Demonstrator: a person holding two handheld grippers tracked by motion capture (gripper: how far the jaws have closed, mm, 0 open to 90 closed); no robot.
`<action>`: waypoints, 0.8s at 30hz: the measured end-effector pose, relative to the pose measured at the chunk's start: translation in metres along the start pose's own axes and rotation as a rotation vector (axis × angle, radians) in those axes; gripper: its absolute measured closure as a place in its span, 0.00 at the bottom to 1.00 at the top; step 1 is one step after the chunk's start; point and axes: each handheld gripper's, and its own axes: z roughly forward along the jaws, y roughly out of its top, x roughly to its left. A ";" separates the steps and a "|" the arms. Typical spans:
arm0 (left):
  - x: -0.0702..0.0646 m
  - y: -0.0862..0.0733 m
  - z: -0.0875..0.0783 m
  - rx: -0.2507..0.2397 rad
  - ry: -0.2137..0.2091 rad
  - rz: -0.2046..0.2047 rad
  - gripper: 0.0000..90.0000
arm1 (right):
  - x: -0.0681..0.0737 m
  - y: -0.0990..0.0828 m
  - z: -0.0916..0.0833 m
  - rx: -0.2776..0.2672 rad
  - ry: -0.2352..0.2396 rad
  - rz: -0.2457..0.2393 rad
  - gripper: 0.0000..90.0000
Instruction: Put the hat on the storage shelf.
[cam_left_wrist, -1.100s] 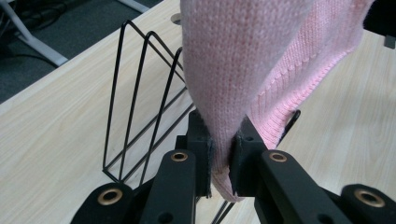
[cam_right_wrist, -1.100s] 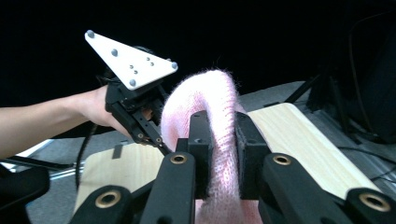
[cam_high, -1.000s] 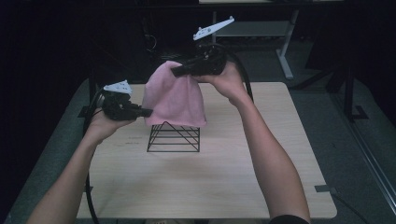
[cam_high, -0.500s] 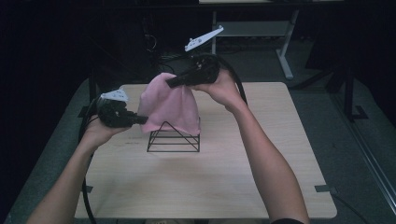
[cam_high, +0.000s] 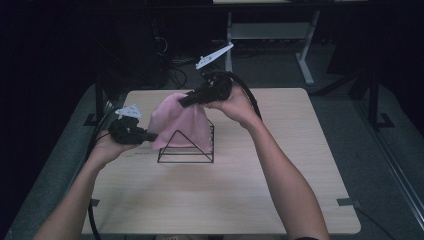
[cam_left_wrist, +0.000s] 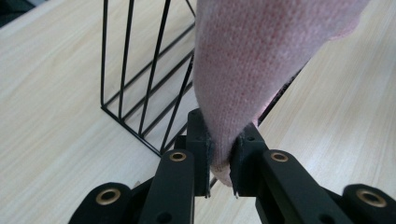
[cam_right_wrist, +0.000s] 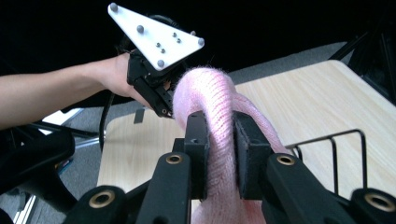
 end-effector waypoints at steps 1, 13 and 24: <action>0.000 0.000 0.000 0.000 0.000 0.000 0.89 | 0.000 -0.001 0.001 0.007 -0.002 -0.007 0.85; -0.003 -0.010 0.015 0.053 0.007 0.002 0.89 | -0.003 -0.014 0.012 0.045 0.016 0.020 0.85; -0.002 -0.019 0.030 0.094 -0.001 -0.002 0.89 | -0.007 -0.029 0.024 0.087 0.037 0.047 0.84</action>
